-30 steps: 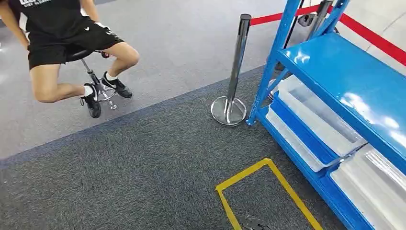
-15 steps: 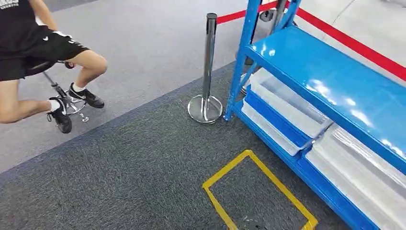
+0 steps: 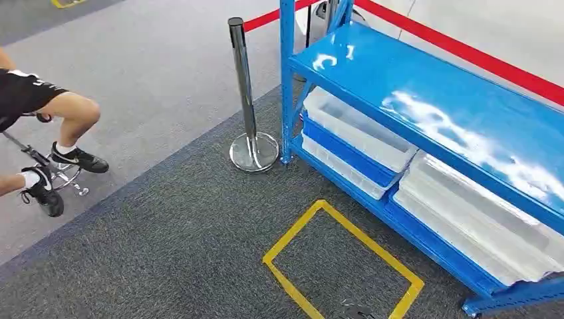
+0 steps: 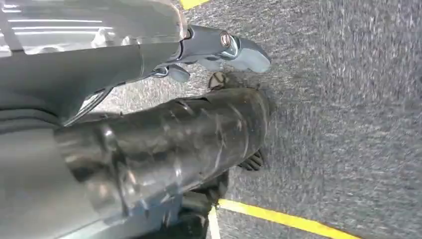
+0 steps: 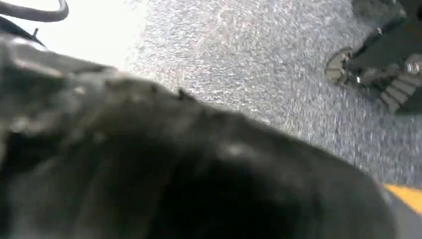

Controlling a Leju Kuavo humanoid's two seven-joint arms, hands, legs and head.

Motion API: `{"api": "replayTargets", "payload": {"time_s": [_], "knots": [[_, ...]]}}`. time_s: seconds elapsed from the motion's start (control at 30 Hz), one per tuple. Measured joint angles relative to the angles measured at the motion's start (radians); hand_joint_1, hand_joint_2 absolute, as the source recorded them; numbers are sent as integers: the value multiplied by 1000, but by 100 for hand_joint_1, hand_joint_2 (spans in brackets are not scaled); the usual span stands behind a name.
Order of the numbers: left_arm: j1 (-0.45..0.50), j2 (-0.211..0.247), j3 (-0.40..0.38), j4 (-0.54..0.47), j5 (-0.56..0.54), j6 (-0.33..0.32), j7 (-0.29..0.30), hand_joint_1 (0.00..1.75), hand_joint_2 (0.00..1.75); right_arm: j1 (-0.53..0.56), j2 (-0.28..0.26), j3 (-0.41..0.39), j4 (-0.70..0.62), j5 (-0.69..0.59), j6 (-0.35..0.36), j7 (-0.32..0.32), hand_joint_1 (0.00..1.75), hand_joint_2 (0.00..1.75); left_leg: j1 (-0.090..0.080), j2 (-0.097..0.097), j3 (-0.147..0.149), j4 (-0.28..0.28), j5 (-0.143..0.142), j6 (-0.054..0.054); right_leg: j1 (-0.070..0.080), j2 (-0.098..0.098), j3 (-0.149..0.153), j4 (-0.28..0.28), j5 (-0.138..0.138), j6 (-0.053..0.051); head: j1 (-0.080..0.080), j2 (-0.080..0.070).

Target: Take the parts from the cabinet and place them on the table.

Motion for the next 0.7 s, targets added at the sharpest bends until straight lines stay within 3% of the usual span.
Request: {"api": "replayTargets", "payload": {"time_s": [0.03,0.07,0.1,0.13,0.17,0.2,0.23,0.3,0.33,0.37,0.4,0.43,0.47,0.53,0.57,0.6,0.67,0.7], "knots": [[2,0,0,0,5,0,0,0,0,0,0,0,0,0,0,0,0,0,0,-1,-33,58,-10,3,5,12,1,0,-1,-3,0,0],[3,0,0,1,6,-1,0,0,0,1,0,0,0,0,0,0,0,0,-3,-1,-48,71,4,9,9,24,3,1,-1,-3,0,0],[5,0,0,1,9,-2,0,0,0,2,0,0,0,0,0,0,0,0,-9,-4,-39,30,48,20,12,40,6,1,-2,-4,0,0],[4,0,0,1,15,-2,0,0,0,2,0,0,0,0,0,0,0,0,-16,-11,-10,-48,102,32,13,54,8,1,-2,-5,0,0],[4,1,0,1,17,-2,0,0,0,1,0,0,0,0,1,0,0,0,-22,-29,23,-133,151,43,13,65,10,1,-2,-5,0,0],[4,4,0,1,20,-3,1,0,0,1,3,0,0,0,4,0,0,0,-31,-79,51,-216,182,55,9,76,9,0,-2,-5,0,0],[5,7,0,1,24,-3,1,0,0,1,7,0,0,0,5,0,0,0,-24,-108,64,-228,176,64,11,86,6,1,-1,-2,1,0],[2,9,-1,1,26,-3,2,0,0,4,7,0,0,0,8,0,0,0,-32,-87,70,-237,176,65,-1,111,1,-3,5,8,1,0],[0,9,-1,1,27,-3,2,0,0,6,7,0,0,0,8,0,0,0,-32,-78,75,-246,176,66,-1,121,2,-8,9,14,0,0],[-2,8,-2,1,27,-4,2,0,0,7,4,0,0,0,8,0,0,0,-22,-62,84,-275,187,67,9,132,5,-17,13,23,0,0],[-4,5,-2,1,29,-7,3,0,0,8,3,0,0,0,8,0,0,0,-19,-45,98,-294,197,60,11,76,1,-1,0,21,0,0],[-4,5,-2,1,31,-10,3,0,0,3,3,0,0,1,8,0,0,0,-18,-35,103,-306,201,65,14,28,-16,38,-33,24,5,0],[-2,5,-2,1,33,-13,5,0,0,-2,3,0,0,3,8,0,0,0,-19,-19,102,-307,201,66,11,4,-52,110,-75,29,3,0],[1,5,-2,2,37,-14,10,0,0,-6,3,0,0,5,8,0,0,0,-19,10,101,-303,195,63,2,-12,-112,240,-127,39,4,0],[1,4,-2,2,40,-14,11,0,0,-6,3,0,0,6,8,2,0,0,-16,23,102,-300,192,59,-2,-15,-122,262,-121,45,3,0],[1,4,-2,3,42,-14,13,0,0,-4,3,0,0,6,8,3,0,0,-13,35,102,-296,187,55,-6,-19,-107,234,-92,52,4,0],[0,2,-3,3,45,-16,13,0,0,-5,0,0,-1,7,8,3,0,0,-4,58,104,-280,173,43,-14,-40,-21,78,-8,64,4,0],[-1,2,-4,3,47,-16,13,0,0,-6,-1,0,-2,7,8,3,0,0,-4,67,105,-269,164,36,-16,-75,18,-3,7,69,4,0]]}}
